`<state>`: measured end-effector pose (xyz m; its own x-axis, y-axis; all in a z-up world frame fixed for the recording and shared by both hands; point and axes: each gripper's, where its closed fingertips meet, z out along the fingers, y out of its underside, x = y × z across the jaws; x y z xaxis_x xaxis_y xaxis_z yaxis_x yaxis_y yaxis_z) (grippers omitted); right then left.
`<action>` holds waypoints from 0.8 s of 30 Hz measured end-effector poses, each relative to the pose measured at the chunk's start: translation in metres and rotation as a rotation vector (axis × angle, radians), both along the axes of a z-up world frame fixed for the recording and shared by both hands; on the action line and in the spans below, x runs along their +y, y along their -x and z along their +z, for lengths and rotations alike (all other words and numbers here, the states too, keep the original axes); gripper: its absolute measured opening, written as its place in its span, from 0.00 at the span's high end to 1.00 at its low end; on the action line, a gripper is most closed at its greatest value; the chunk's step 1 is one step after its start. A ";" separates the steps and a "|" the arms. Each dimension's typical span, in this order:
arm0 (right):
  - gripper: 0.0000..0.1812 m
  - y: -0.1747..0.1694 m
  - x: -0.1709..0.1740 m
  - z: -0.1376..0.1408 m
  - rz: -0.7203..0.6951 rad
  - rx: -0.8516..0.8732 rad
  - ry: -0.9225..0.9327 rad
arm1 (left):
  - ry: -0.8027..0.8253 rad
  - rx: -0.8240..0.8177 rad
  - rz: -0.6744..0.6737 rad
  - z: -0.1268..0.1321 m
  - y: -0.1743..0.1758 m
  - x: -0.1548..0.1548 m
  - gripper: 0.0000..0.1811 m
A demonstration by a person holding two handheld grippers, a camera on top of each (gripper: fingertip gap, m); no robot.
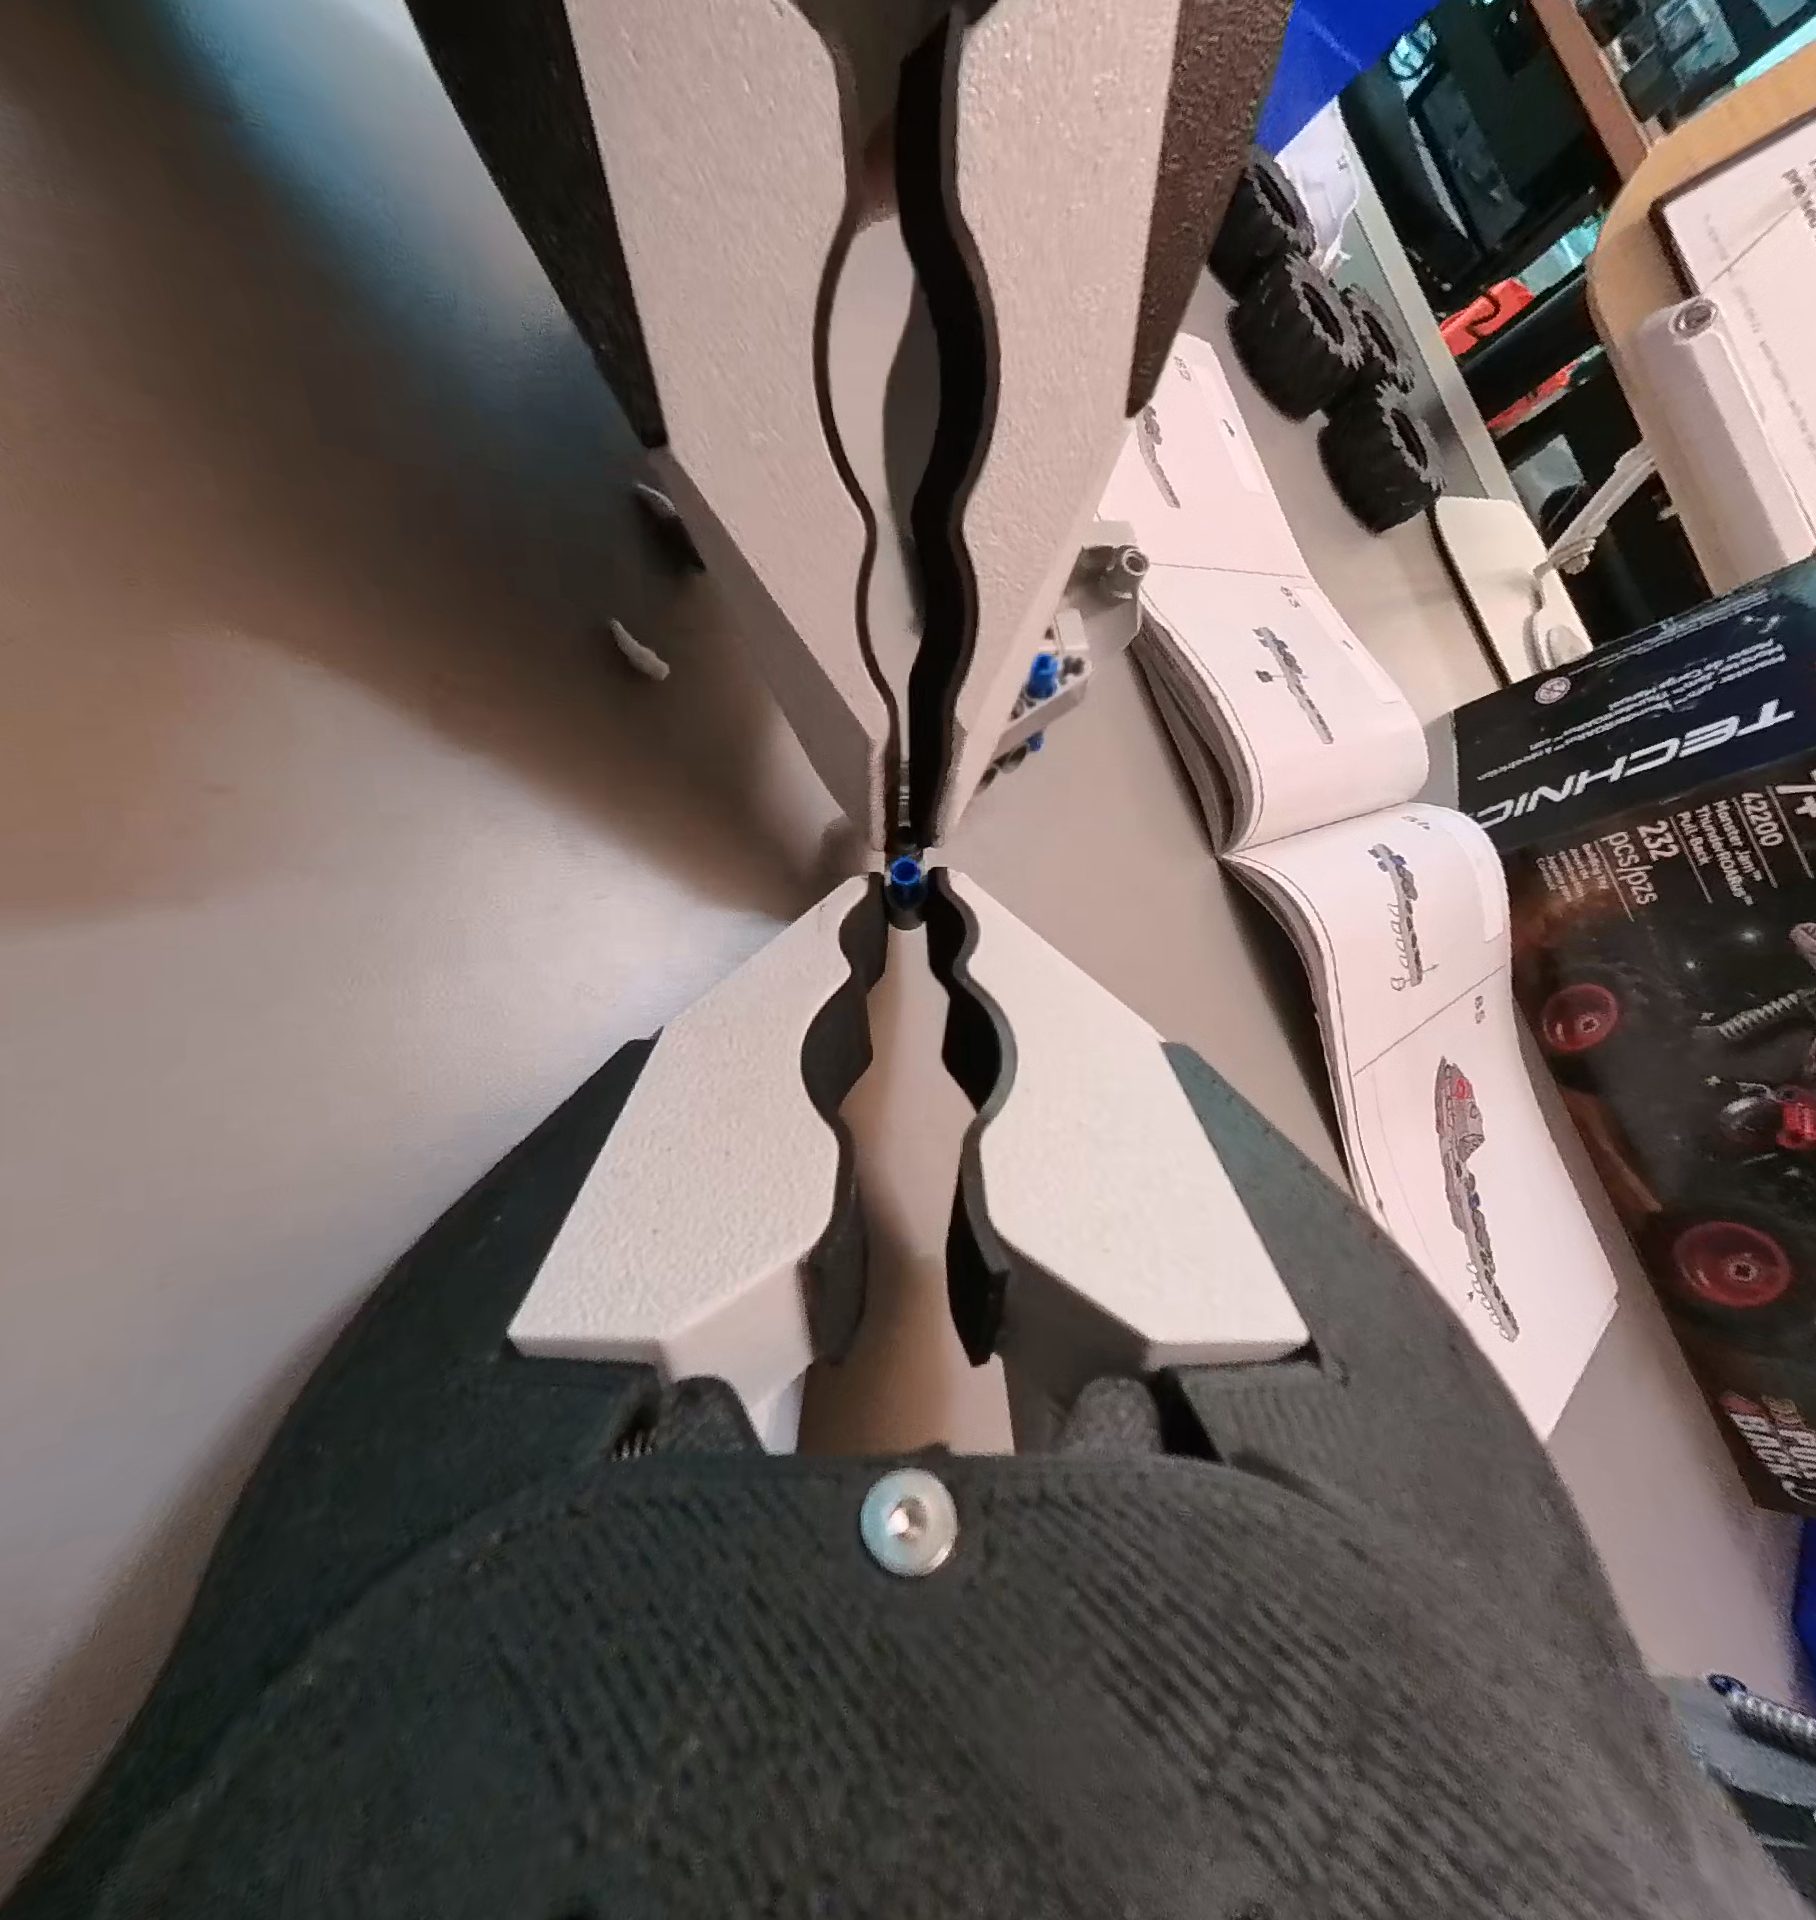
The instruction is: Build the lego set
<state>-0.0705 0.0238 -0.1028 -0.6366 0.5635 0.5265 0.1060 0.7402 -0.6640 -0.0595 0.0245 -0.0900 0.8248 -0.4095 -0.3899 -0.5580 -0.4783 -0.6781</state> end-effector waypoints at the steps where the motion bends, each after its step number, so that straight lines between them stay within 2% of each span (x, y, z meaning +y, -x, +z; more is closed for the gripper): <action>1: 0.96 0.000 -0.001 0.000 0.001 0.004 -0.001 | 0.000 -0.024 0.014 0.000 0.001 0.000 1.00; 4: 0.96 0.003 0.003 0.000 -0.031 0.004 -0.006 | -0.007 -0.054 0.067 0.000 0.004 0.004 1.00; 8: 0.96 0.002 0.001 0.001 -0.023 0.021 -0.010 | -0.007 -0.010 0.022 0.001 0.002 0.001 1.00; 11: 0.96 0.005 0.005 0.001 -0.055 0.018 -0.013 | -0.015 -0.055 0.098 0.001 0.008 0.006 1.00; 13: 0.96 0.006 0.007 0.001 -0.064 0.017 -0.009 | -0.020 -0.017 0.057 0.004 0.003 0.005 1.00; 14: 0.96 0.006 0.008 0.000 -0.069 0.018 -0.017 | -0.079 -0.047 -0.034 0.015 -0.012 0.005 1.00; 15: 0.96 0.006 0.011 -0.001 -0.083 0.013 -0.020 | -0.114 -0.068 -0.033 0.025 -0.014 0.005 1.00; 17: 0.96 0.006 0.010 0.000 -0.074 0.011 -0.012 | -0.049 0.023 0.075 0.016 0.014 0.000 1.00; 19: 0.96 0.006 0.010 0.000 -0.075 0.015 -0.011 | -0.081 -0.066 0.074 0.021 0.013 -0.003 1.00; 22: 0.96 0.006 0.010 0.001 -0.069 0.032 -0.021 | -0.062 -0.064 0.073 0.017 0.014 -0.001 1.00; 24: 0.96 0.006 0.009 0.002 -0.066 0.045 -0.026 | -0.032 -0.036 0.042 0.007 0.008 0.001 0.95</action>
